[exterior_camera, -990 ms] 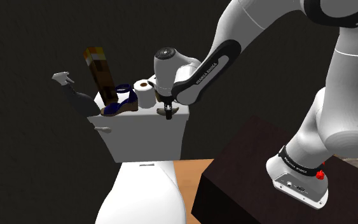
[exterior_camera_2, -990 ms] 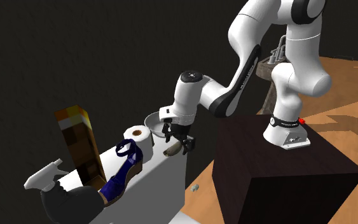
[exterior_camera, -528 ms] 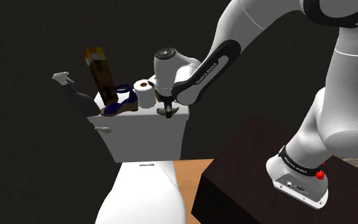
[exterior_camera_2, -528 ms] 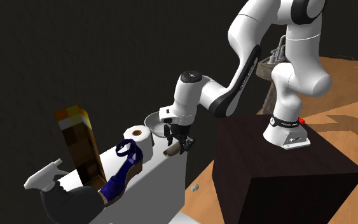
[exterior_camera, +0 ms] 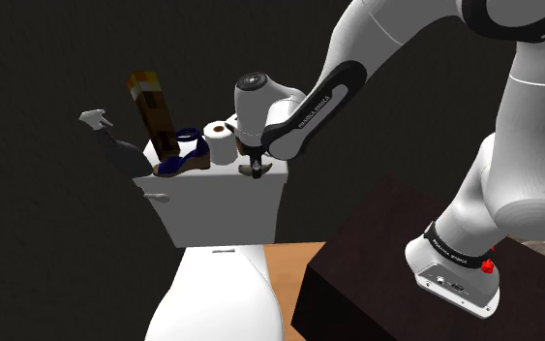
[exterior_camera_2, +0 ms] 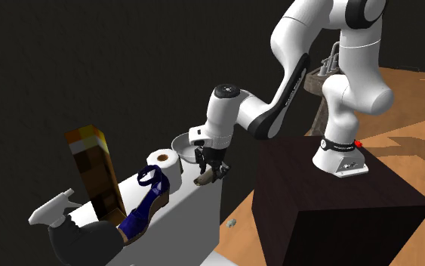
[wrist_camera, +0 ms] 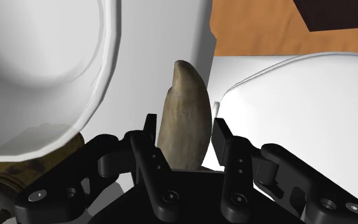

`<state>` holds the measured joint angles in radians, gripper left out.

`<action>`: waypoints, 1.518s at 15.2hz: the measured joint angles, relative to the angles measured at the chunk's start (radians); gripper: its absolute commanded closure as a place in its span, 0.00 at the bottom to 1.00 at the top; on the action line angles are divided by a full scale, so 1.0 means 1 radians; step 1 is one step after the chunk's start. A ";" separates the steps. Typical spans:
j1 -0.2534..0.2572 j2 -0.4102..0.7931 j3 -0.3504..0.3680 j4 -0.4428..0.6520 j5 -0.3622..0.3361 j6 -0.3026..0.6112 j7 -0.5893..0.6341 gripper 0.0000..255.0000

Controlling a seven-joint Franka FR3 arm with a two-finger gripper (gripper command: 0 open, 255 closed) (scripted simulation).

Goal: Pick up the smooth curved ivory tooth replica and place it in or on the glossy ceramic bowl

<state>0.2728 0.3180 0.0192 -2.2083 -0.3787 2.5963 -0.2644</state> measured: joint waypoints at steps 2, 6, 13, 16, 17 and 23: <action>0.000 -0.006 0.001 -0.002 0.002 -0.004 -0.002 1.00; -0.004 -0.042 0.010 0.001 0.021 -0.042 -0.021 1.00; -0.009 -0.117 0.024 0.010 0.057 -0.123 -0.058 1.00; -0.012 -0.142 0.027 0.017 0.071 -0.155 -0.075 1.00; -0.012 -0.151 0.028 0.022 0.076 -0.167 -0.080 1.00; -0.013 -0.200 0.034 0.047 0.101 -0.239 -0.108 1.00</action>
<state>0.2593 0.1176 0.0532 -2.1618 -0.2781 2.3576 -0.3720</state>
